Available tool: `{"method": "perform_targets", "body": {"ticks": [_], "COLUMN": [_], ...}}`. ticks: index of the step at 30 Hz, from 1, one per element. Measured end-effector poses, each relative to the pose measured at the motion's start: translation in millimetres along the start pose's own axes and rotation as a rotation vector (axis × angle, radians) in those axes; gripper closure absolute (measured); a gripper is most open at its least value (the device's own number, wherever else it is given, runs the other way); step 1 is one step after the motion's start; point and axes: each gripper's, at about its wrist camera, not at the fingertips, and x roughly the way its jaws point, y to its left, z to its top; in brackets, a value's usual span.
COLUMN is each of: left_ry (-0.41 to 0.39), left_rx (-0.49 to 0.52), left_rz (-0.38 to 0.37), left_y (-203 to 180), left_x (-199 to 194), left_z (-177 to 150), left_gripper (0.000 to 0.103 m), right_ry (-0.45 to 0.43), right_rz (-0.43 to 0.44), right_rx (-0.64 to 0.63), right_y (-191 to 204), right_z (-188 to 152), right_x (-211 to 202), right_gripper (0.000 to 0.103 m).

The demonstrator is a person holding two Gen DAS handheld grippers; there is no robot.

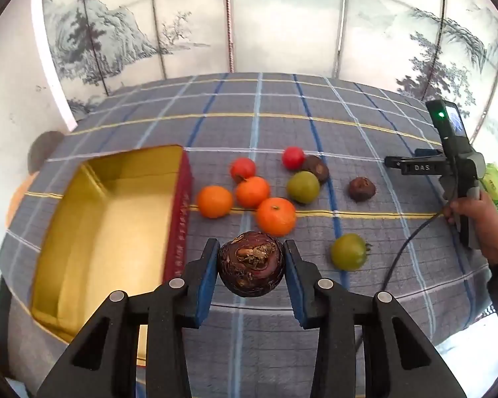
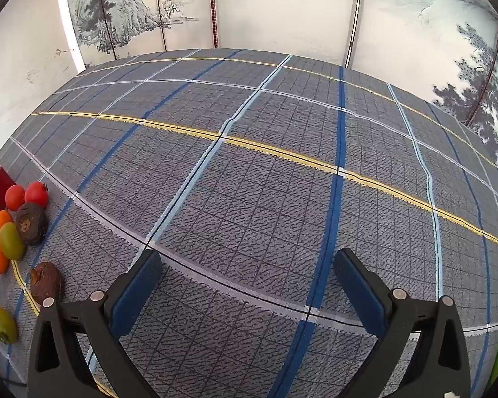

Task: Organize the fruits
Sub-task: 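Carry the brown dried fruit in the left gripper over the gold tin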

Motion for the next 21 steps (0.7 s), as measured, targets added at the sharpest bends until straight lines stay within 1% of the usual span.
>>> {"method": "perform_targets", "body": {"ticks": [4, 5, 8, 9, 10, 13, 15, 17, 19, 20, 21], "left_ry": [-0.002, 0.004, 0.013, 0.016, 0.010, 0.040, 0.074, 0.056, 0.061, 0.033, 0.038], "left_rx": [-0.009, -0.017, -0.039, -0.045, -0.041, -0.042, -0.026, -0.037, 0.006, -0.002, 0.011], "left_rz": [0.036, 0.046, 0.062, 0.078, 0.099, 0.134, 0.165, 0.158, 0.209, 0.204, 0.221], "left_y": [15, 20, 31, 39, 48, 59, 66, 75, 83, 89, 95], "left_x": [-5, -3, 5, 7, 1, 3, 5, 13, 14, 18, 21], "left_z": [0, 3, -4, -4, -4, -2, 0, -1, 4, 4, 6], "left_gripper": [0.063, 0.063, 0.063, 0.063, 0.063, 0.063, 0.063, 0.063, 0.063, 0.063, 0.063], "right_ry": [0.000, 0.000, 0.000, 0.000, 0.000, 0.001, 0.001, 0.001, 0.002, 0.002, 0.002], "right_rz": [-0.001, -0.001, -0.002, -0.002, -0.003, -0.009, -0.013, -0.018, -0.012, -0.015, -0.016], "right_rx": [0.000, 0.000, 0.001, 0.002, 0.003, 0.006, 0.010, 0.016, 0.020, 0.023, 0.025], "right_y": [1, 1, 4, 3, 2, -2, -2, -2, -2, -3, -3], "right_z": [-1, -1, -1, -1, -1, -2, -2, -2, -2, -2, -2], "right_x": [-1, -1, -2, -2, -2, 0, -1, -1, -2, -2, -2], "right_gripper": [0.000, 0.000, 0.000, 0.000, 0.000, 0.000, 0.000, 0.000, 0.000, 0.000, 0.000]}}
